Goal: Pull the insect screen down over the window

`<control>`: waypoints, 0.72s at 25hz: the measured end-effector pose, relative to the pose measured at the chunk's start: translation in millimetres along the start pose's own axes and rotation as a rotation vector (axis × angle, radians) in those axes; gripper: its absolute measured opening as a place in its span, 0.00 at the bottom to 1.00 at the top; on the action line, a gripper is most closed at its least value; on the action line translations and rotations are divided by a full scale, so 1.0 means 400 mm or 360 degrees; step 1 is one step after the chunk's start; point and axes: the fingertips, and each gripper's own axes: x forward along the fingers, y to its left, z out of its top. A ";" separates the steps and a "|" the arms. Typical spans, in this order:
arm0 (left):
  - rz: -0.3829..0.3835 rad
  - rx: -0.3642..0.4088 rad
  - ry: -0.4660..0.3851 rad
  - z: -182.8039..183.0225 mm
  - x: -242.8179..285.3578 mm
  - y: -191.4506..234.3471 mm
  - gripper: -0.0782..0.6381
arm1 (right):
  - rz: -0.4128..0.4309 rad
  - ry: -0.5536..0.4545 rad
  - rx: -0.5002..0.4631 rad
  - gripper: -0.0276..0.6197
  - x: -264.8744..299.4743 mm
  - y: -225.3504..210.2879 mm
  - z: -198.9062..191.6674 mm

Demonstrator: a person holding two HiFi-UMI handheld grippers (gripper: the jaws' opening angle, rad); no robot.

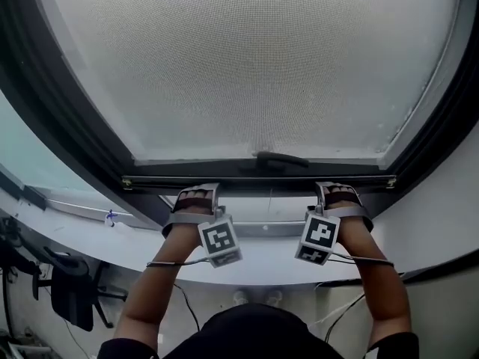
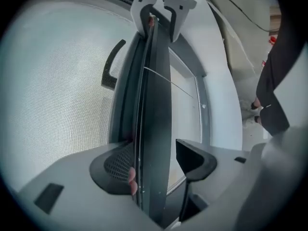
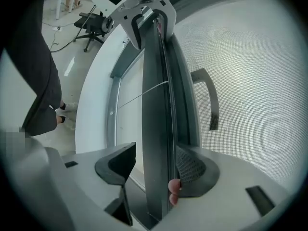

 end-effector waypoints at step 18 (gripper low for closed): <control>0.0060 -0.0025 0.0008 0.001 0.021 0.025 0.43 | -0.0061 0.0029 -0.0011 0.38 0.021 -0.031 0.000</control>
